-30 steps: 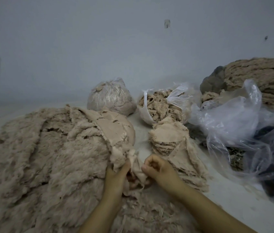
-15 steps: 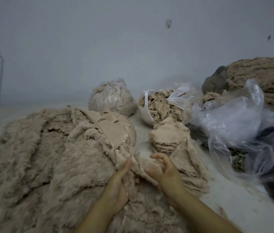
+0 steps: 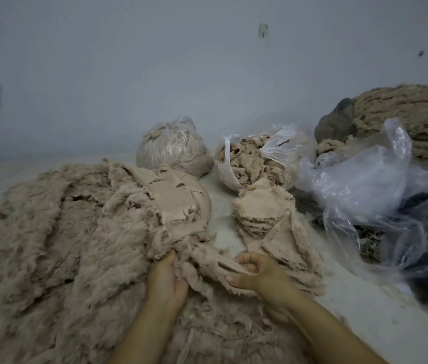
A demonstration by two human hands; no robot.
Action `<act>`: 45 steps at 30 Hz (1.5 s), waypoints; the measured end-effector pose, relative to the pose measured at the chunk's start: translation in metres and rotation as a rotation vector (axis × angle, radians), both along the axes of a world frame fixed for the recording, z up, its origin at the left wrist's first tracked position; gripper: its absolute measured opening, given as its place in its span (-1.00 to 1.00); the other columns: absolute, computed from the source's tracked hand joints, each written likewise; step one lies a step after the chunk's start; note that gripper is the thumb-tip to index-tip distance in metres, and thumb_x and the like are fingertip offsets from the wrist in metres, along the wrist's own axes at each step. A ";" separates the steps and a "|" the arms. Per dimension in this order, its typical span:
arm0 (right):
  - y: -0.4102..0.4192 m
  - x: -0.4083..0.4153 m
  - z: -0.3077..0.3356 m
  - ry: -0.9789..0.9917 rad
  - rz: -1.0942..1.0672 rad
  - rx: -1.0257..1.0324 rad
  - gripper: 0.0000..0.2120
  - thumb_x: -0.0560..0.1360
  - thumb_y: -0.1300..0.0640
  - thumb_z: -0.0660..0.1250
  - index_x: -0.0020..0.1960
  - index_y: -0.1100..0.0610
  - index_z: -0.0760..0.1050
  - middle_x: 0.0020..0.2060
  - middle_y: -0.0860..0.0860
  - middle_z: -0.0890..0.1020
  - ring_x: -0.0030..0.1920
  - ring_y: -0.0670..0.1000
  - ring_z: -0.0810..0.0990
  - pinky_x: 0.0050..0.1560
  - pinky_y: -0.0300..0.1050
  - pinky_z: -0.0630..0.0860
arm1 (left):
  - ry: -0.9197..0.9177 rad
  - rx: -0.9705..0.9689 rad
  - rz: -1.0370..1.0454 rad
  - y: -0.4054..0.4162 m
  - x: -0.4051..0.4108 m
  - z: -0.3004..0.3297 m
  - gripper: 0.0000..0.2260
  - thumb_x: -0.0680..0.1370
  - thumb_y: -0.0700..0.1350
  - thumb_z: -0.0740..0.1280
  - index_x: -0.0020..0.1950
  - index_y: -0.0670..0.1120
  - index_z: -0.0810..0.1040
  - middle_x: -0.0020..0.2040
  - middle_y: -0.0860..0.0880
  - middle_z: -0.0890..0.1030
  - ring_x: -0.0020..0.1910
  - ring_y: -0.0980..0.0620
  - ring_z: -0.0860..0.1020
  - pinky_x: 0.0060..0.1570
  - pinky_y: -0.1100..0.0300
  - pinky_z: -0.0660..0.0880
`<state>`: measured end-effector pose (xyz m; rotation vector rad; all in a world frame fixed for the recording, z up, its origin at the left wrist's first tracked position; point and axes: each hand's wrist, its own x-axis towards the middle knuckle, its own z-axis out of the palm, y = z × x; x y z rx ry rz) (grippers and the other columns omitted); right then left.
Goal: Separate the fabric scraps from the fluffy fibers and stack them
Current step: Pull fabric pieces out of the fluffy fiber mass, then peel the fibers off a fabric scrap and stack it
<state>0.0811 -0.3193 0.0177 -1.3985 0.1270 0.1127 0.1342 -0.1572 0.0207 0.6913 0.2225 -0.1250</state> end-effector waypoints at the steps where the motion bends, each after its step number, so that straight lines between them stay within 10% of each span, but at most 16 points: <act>1: -0.002 0.000 0.000 0.002 0.010 0.017 -0.73 0.24 0.31 0.56 -0.13 0.22 0.54 -0.33 0.07 0.59 -0.39 -0.04 0.56 -0.38 -0.24 0.49 | -0.004 -0.004 -0.038 -0.001 -0.002 0.000 -0.73 0.64 -0.20 0.09 0.02 -0.26 0.56 -0.08 -0.19 0.65 -0.14 -0.05 0.63 0.00 0.06 0.50; 7: 0.001 0.002 -0.005 -0.002 0.011 0.147 -0.68 0.23 0.10 0.51 -0.11 0.27 0.60 -0.19 0.20 0.66 -0.22 0.06 0.61 -0.15 -0.10 0.56 | -0.001 0.012 -0.196 -0.010 -0.013 -0.007 -0.67 0.59 -0.12 0.18 0.19 -0.33 0.51 0.10 -0.30 0.61 0.08 -0.20 0.58 0.06 -0.05 0.51; 12: 0.001 0.000 0.002 -0.075 -0.004 0.136 -0.82 0.30 0.34 0.47 -0.14 0.17 0.58 -0.22 0.12 0.66 -0.31 0.01 0.62 -0.32 -0.17 0.59 | -0.068 0.080 -0.116 -0.002 -0.004 -0.004 -0.89 0.48 -0.36 0.26 -0.04 -0.35 0.53 -0.21 -0.23 0.61 -0.27 -0.09 0.62 -0.29 0.05 0.63; 17: -0.015 0.002 0.010 -0.076 0.052 0.156 -0.87 0.35 0.15 0.39 -0.16 0.20 0.54 -0.48 0.04 0.48 -0.60 -0.13 0.32 -0.62 -0.33 0.27 | -0.049 0.064 -0.134 0.008 0.005 -0.007 -0.74 0.49 -0.36 0.23 -0.39 -0.18 0.51 -0.55 0.01 0.41 -0.59 0.15 0.37 -0.45 0.30 0.50; 22: -0.007 0.001 -0.001 -0.147 0.026 0.125 -0.88 0.37 0.07 0.42 -0.19 0.13 0.62 -0.27 0.23 0.57 -0.30 0.14 0.48 -0.29 -0.08 0.41 | -0.045 0.427 -0.639 -0.008 -0.019 -0.008 -0.58 0.47 0.17 0.30 -0.09 -0.19 0.70 -0.11 -0.26 0.65 -0.15 -0.16 0.63 -0.03 0.00 0.56; 30: -0.005 -0.001 -0.003 -0.011 0.117 0.163 -0.64 0.31 0.08 0.50 0.03 0.21 0.53 -0.12 0.23 0.62 -0.11 0.18 0.53 -0.15 -0.01 0.42 | -0.025 0.241 -0.409 -0.011 -0.017 -0.008 -0.64 0.43 -0.23 0.37 0.16 -0.40 0.54 0.13 -0.36 0.58 0.13 -0.25 0.57 0.12 -0.05 0.54; 38: 0.003 -0.004 -0.003 -0.102 0.043 -0.060 -0.87 0.49 0.18 0.38 -0.21 0.19 0.59 -0.29 0.10 0.60 -0.29 -0.01 0.54 -0.28 -0.22 0.48 | -0.142 0.417 -0.283 -0.019 -0.024 -0.009 -0.65 0.30 -0.25 0.47 0.06 -0.32 0.61 -0.02 -0.28 0.66 -0.04 -0.20 0.64 0.00 -0.04 0.59; 42: 0.006 -0.006 0.001 -0.106 0.146 -0.096 -0.77 0.53 0.21 0.33 -0.29 0.09 0.61 -0.41 -0.03 0.59 -0.43 -0.13 0.50 -0.40 -0.31 0.41 | -0.056 0.316 -0.119 -0.014 -0.014 -0.003 -0.84 0.34 -0.21 0.43 -0.17 -0.29 0.59 -0.46 -0.14 0.57 -0.54 0.03 0.53 -0.55 0.30 0.44; 45: 0.001 -0.005 0.007 -0.163 0.086 -0.058 -0.80 0.46 0.11 0.37 -0.34 0.06 0.59 -0.43 -0.04 0.55 -0.42 -0.10 0.46 -0.39 -0.25 0.38 | 0.012 0.130 -0.081 -0.003 -0.002 -0.004 -0.84 0.54 -0.12 0.28 -0.16 -0.19 0.54 -0.58 0.01 0.40 -0.65 0.16 0.34 -0.61 0.38 0.31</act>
